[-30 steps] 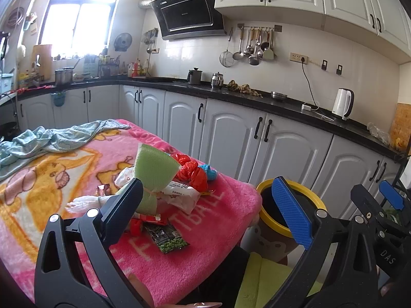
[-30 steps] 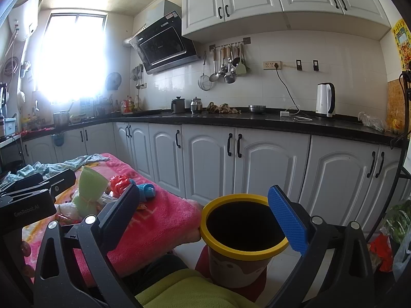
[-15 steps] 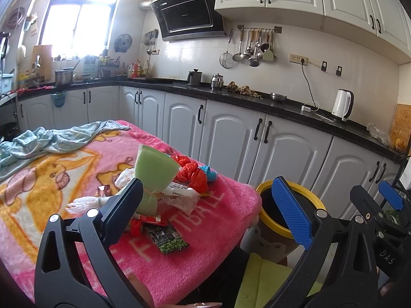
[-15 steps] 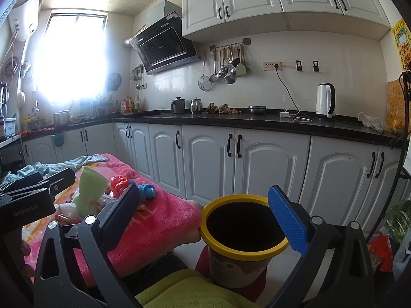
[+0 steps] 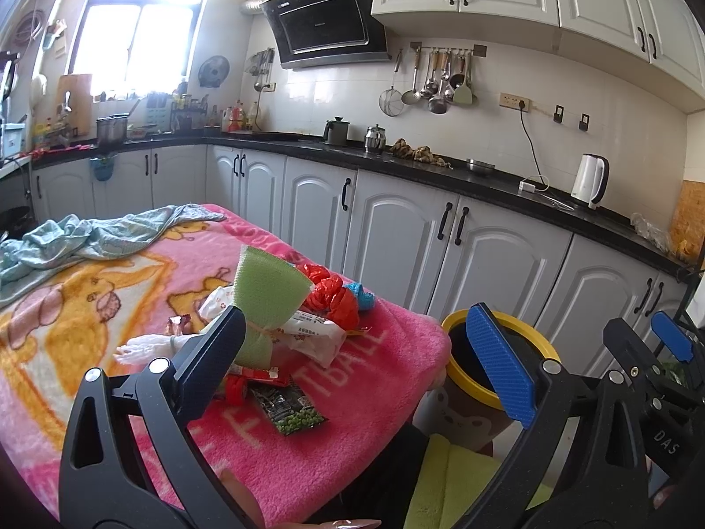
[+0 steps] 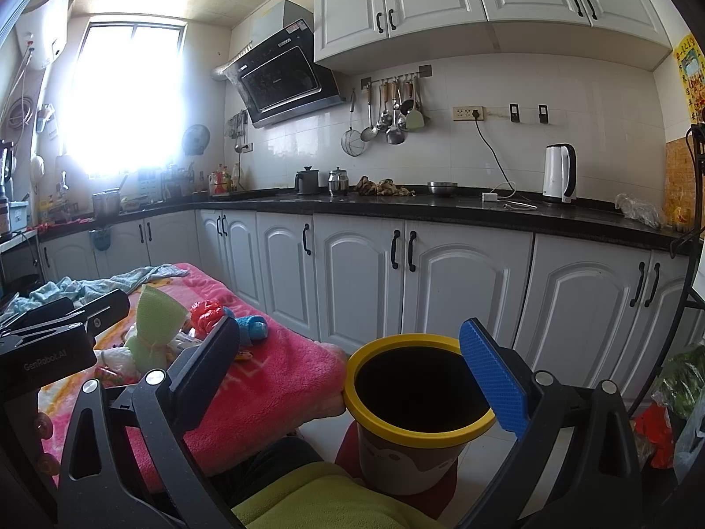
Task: Collect trash
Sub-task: 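Grasp the white plastic bundle with the left tool while the right tool grasps the red plastic bag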
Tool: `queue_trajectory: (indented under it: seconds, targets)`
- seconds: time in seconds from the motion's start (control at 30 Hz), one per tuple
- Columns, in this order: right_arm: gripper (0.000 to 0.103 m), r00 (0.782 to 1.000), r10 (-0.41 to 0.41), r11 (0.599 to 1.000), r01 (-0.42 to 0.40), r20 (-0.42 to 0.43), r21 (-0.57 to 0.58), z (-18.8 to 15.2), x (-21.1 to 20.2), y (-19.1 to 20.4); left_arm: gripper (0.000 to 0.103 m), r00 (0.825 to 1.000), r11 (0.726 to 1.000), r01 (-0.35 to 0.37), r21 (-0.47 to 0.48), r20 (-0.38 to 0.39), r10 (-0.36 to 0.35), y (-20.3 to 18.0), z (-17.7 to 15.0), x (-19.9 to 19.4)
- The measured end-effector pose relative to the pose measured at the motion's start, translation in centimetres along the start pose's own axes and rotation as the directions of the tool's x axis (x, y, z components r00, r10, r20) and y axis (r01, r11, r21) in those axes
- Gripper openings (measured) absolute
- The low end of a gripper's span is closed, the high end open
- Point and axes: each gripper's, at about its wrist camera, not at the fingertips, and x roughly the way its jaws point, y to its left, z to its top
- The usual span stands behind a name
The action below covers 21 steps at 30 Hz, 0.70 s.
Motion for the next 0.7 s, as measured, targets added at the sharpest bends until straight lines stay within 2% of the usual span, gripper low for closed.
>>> queue_trajectory:
  seconds: [0.23, 0.37, 0.7]
  targets:
    - [0.097, 1.0, 0.027, 1.0, -0.027, -0.009, -0.014, 0.0, 0.2, 0.4, 0.092, 1.0, 0.999, -0.012, -0.029, -0.008, 0.012, 1.2, -0.4, 0.4]
    - [0.097, 0.996, 0.09, 0.994, -0.091, -0.024, -0.054, 0.2, 0.4, 1.6, 0.092, 1.0, 0.997, -0.03, -0.065, -0.011, 0.03, 2.8, -0.4, 0.5]
    - [0.097, 0.967, 0.245, 0.958, -0.253, -0.069, -0.135, 0.9, 1.9, 5.5, 0.092, 0.995, 0.982, -0.102, -0.158, 0.007, 0.104, 6.9, 0.1, -0.1]
